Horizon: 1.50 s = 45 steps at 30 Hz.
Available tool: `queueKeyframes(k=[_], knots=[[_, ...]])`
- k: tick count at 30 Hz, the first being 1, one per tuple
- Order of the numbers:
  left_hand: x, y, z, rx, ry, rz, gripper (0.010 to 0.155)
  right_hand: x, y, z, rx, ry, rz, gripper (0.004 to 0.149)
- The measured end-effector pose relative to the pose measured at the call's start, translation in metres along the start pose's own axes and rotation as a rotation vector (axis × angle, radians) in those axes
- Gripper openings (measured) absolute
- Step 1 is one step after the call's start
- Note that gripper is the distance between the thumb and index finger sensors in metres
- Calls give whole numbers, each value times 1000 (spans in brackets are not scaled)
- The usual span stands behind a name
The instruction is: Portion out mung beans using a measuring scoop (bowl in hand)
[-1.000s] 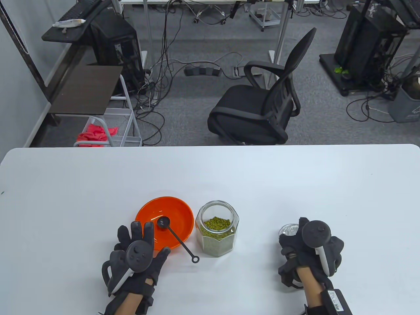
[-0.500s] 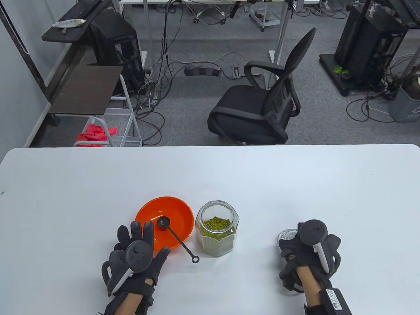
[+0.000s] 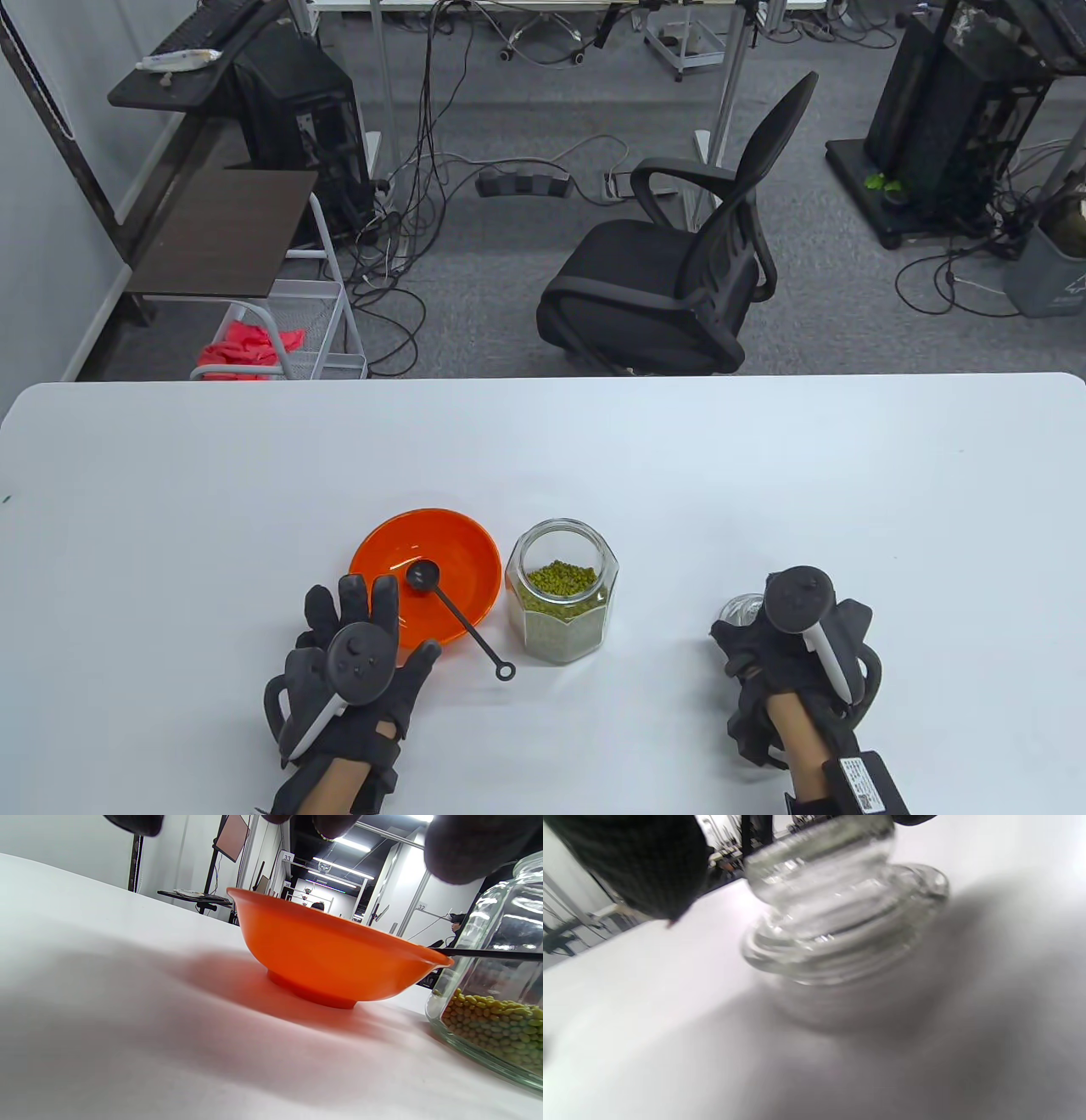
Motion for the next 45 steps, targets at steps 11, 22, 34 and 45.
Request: queueKeyframes(k=[11, 22, 34, 45], knots=[[7, 13, 12, 97, -74, 28, 87, -5, -31, -45, -325, 97, 87, 87], [12, 61, 25, 273, 4, 210, 97, -1, -41, -56, -371, 80, 58, 86], [-5, 94, 36, 422, 79, 349, 93, -9, -46, -58, -362, 86, 96, 85], [-10, 90, 52, 450, -76, 332, 70, -12, -40, -50, -316, 132, 78, 84]])
Point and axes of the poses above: the tracker on the back of each hand, its own z axis roughly to the little-finger side, its own y axis roughly from the wrist to the fingertips, x = y × z, the point moved 2 cm from there along y, roughly from the wrist to the fingertips, and after that the axes turned 15 degrees about y, right-handed, at the moved point
